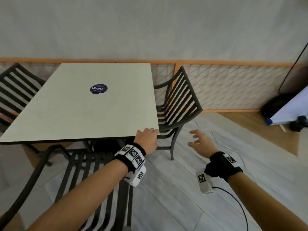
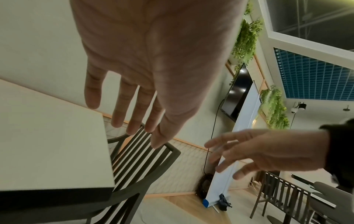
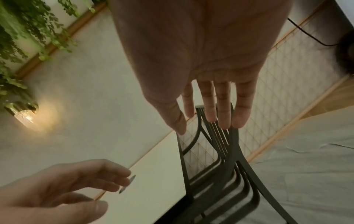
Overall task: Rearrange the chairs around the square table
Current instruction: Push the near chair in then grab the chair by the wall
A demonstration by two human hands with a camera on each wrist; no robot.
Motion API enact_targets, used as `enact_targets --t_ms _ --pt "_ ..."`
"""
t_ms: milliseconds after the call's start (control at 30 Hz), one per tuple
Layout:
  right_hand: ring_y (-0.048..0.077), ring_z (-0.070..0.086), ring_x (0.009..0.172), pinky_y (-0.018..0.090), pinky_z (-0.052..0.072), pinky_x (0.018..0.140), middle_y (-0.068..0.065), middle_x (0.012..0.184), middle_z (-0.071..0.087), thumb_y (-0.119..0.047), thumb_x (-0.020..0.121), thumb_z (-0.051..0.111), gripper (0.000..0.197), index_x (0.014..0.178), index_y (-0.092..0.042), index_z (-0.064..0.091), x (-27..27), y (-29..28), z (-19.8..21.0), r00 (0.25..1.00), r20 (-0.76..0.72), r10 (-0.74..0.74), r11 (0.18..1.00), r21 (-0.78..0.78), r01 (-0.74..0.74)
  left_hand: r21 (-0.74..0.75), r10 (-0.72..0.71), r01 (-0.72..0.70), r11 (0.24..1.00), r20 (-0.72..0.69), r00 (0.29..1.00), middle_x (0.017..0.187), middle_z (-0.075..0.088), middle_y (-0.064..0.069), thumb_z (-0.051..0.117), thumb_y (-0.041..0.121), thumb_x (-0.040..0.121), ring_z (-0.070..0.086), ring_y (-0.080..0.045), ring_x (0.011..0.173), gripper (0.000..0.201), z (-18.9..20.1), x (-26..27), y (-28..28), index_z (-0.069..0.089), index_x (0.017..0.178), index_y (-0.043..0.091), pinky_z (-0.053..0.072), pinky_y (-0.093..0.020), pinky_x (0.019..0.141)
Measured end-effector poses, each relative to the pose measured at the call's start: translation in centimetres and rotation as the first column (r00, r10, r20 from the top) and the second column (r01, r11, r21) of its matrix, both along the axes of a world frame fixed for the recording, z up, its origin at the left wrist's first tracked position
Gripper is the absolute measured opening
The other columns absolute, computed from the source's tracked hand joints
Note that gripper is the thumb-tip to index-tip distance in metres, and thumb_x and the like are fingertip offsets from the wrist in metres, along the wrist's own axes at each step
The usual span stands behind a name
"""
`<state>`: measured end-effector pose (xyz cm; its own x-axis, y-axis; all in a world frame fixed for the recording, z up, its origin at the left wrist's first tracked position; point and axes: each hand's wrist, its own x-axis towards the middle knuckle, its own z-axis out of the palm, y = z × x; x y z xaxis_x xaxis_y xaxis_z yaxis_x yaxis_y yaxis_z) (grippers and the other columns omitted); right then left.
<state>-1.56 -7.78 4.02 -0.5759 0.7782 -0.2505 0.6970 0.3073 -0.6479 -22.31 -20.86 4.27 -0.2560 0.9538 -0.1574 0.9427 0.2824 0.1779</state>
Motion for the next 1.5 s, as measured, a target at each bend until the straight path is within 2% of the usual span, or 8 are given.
enact_targets --t_ms 333,567,667,800,900,1167,1400,1500 --pt "0.030 0.054 0.116 0.033 0.043 0.090 0.017 0.129 0.050 -0.021 0.088 0.063 0.049 0.132 -0.015 0.044 -5.7 13.8 1.0 1.000 -0.008 0.007 0.997 0.076 -0.006 -0.104 0.021 -0.008 0.995 0.125 0.992 0.135 0.051 -0.008 0.050 0.016 0.090 0.048 -0.030 0.124 0.043 -4.9 0.8 12.9 0.041 0.132 0.015 0.038 -0.049 0.102" --pt "0.034 0.052 0.106 0.037 0.045 0.086 0.019 0.127 0.048 -0.016 0.087 0.060 0.050 0.133 -0.015 0.041 -11.8 24.8 -2.5 0.993 0.093 -0.068 0.991 0.124 0.056 -0.192 -0.014 0.044 0.980 0.155 0.988 0.129 0.054 -0.011 0.054 0.017 0.089 0.051 -0.031 0.119 0.043 -10.8 -3.6 22.2 0.042 0.129 0.012 0.044 -0.048 0.100" --pt "0.039 0.044 0.117 0.048 0.044 0.094 0.017 0.133 0.041 -0.011 0.083 0.059 0.057 0.135 -0.019 0.038 -13.2 27.8 -4.8 0.964 0.173 -0.203 0.965 0.205 0.167 -0.261 0.034 0.031 0.965 0.239 0.970 0.132 0.051 -0.013 0.055 0.014 0.089 0.050 -0.032 0.121 0.046 -13.3 -4.7 25.4 0.038 0.132 0.011 0.045 -0.047 0.101" --pt "0.031 0.059 0.085 0.036 0.049 0.070 0.018 0.113 0.057 -0.005 0.088 0.052 0.064 0.142 -0.025 0.025 -13.6 29.8 -8.3 0.952 0.071 -0.299 0.951 0.101 0.291 -0.359 0.114 0.037 0.933 0.388 0.914 0.138 0.046 -0.018 0.059 0.012 0.088 0.050 -0.035 0.123 0.064 -16.7 -4.7 27.9 0.026 0.144 0.011 0.045 -0.047 0.104" --pt "0.025 0.064 0.067 0.036 0.056 0.061 0.012 0.093 0.065 -0.013 0.093 0.050 0.065 0.143 -0.037 0.016 -13.8 31.2 -9.9 0.948 0.022 -0.317 0.944 0.102 0.314 -0.359 0.157 0.004 0.933 0.420 0.894 0.147 0.037 -0.016 0.051 0.020 0.094 0.046 -0.037 0.127 0.066 -19.0 -4.1 29.2 0.015 0.149 0.022 0.043 -0.050 0.105" --pt "0.024 0.063 0.057 0.036 0.057 0.053 0.010 0.076 0.062 -0.004 0.088 0.047 0.080 0.141 -0.049 0.008 -14.5 33.8 -10.2 0.955 0.013 -0.297 0.955 0.017 0.297 -0.460 0.366 -0.128 0.879 0.477 0.799 0.159 0.013 -0.011 0.032 0.030 0.100 -0.003 -0.051 0.143 0.049 -22.0 -1.8 32.8 0.015 0.144 0.045 0.020 -0.069 0.112" --pt "0.024 0.062 0.063 0.037 0.056 0.057 0.009 0.085 0.062 0.004 0.083 0.049 0.087 0.141 -0.048 0.010 -14.6 35.2 -10.4 0.961 -0.005 -0.277 0.961 0.017 0.277 -0.475 0.432 -0.183 0.861 0.493 0.755 0.147 0.031 -0.016 0.035 0.017 0.100 0.007 -0.056 0.139 0.046 -23.5 -1.5 35.2 0.029 0.140 0.039 0.019 -0.069 0.112" --pt "0.026 0.062 0.061 0.043 0.058 0.057 0.002 0.073 0.055 0.005 0.083 0.049 0.087 0.144 -0.045 0.011 -13.6 34.4 -10.6 0.959 -0.023 -0.283 0.959 0.008 0.284 -0.444 0.459 -0.230 0.866 0.521 0.720 0.148 0.030 -0.015 0.035 0.012 0.100 0.000 -0.056 0.139 0.048 -24.1 -0.2 34.4 0.033 0.140 0.038 0.023 -0.069 0.111"
